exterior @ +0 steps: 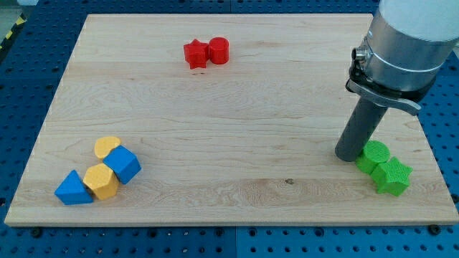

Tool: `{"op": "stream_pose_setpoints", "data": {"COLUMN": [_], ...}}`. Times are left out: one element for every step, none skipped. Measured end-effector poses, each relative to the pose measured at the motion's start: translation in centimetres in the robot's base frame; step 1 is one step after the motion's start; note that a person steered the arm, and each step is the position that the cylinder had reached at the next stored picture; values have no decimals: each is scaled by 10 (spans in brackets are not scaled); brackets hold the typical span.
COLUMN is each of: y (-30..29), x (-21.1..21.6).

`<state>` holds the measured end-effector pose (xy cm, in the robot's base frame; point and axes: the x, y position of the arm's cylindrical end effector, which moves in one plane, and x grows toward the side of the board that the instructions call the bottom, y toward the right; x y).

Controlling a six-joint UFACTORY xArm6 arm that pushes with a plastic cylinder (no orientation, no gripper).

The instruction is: Place the arm above the yellow heart

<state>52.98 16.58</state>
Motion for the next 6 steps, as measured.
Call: {"op": "stream_pose_setpoints", "data": {"y": [0,-33,-113,-176,-232,-237], "x": [0,0,0,-3,-18,-21]}}
